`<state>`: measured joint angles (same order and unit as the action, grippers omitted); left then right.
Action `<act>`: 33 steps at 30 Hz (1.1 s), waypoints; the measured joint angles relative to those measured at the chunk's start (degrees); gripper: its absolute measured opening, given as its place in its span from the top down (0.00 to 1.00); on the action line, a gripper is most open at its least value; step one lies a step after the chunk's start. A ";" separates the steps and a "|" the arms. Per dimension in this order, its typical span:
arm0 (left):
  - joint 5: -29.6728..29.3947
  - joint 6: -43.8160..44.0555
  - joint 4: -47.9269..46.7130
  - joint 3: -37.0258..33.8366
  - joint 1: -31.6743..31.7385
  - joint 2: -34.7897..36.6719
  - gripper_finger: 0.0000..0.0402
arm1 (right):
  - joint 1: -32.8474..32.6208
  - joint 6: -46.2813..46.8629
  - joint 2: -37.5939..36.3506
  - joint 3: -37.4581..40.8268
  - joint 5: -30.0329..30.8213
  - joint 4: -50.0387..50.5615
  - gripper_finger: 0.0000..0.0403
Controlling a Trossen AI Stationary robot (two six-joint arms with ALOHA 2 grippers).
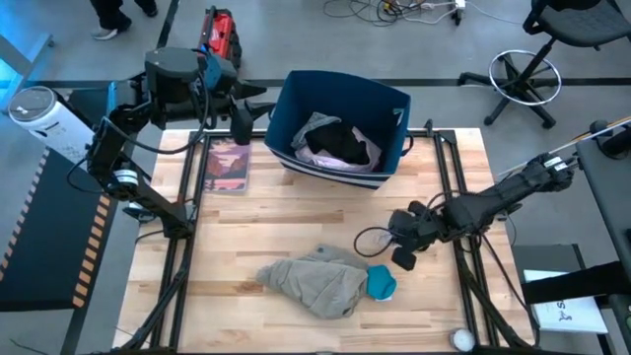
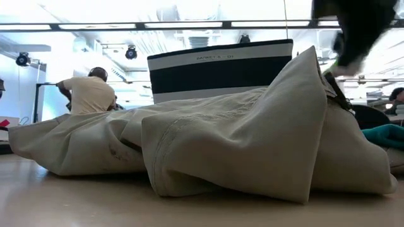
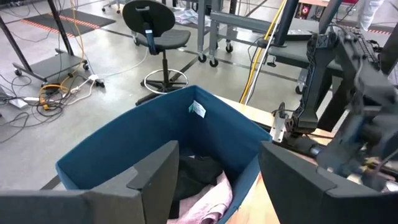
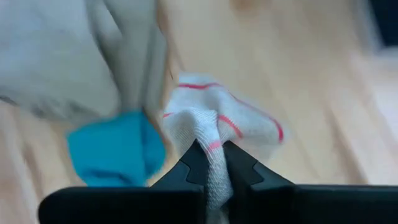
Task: Sort clothes
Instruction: Put the white sock into the blue laundry bin
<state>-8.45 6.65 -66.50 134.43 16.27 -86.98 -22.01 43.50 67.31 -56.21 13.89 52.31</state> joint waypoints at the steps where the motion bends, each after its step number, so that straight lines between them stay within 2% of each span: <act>1: 0.00 -0.12 0.02 0.00 0.00 0.00 0.49 | 0.34 -1.17 -0.02 -2.66 1.95 0.68 0.99; 7: 0.00 -1.15 0.15 0.00 0.00 0.23 0.48 | 4.64 -9.49 0.42 -17.16 12.55 4.45 0.99; 12: 0.02 -1.18 0.33 0.00 -0.11 0.35 0.46 | 11.35 -18.80 1.04 -27.23 16.88 2.14 0.99; 16: 0.04 -1.62 0.46 -0.02 -0.19 0.35 0.45 | 18.88 -28.82 2.33 -32.04 17.34 -3.14 0.99; 18: 0.04 -1.64 0.58 -0.02 -0.22 0.35 0.44 | 23.62 -33.01 3.46 -33.12 16.27 -4.24 0.99; 21: 0.04 -1.66 0.74 -0.02 -0.22 0.35 0.44 | 31.57 -35.53 6.19 -34.46 11.00 -6.56 0.99; 24: 0.03 -1.66 0.78 -0.02 -0.53 0.42 0.45 | 38.42 -33.67 9.31 -34.55 5.58 -8.79 0.99; 27: 0.04 -1.90 0.81 -0.02 -0.87 0.42 0.46 | 43.61 -30.87 12.89 -34.57 4.54 -8.65 0.98; 30: 0.06 -1.90 0.77 -0.02 -0.89 0.35 0.48 | 46.79 -30.65 16.39 -34.56 1.97 -7.84 0.90; 33: 0.02 -1.82 0.46 -0.02 -1.24 0.35 0.48 | 48.45 -29.32 18.55 -34.53 -1.97 -6.78 0.77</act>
<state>-8.43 4.83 -66.04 134.41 15.03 -86.63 26.44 14.18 85.86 -90.74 11.92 45.53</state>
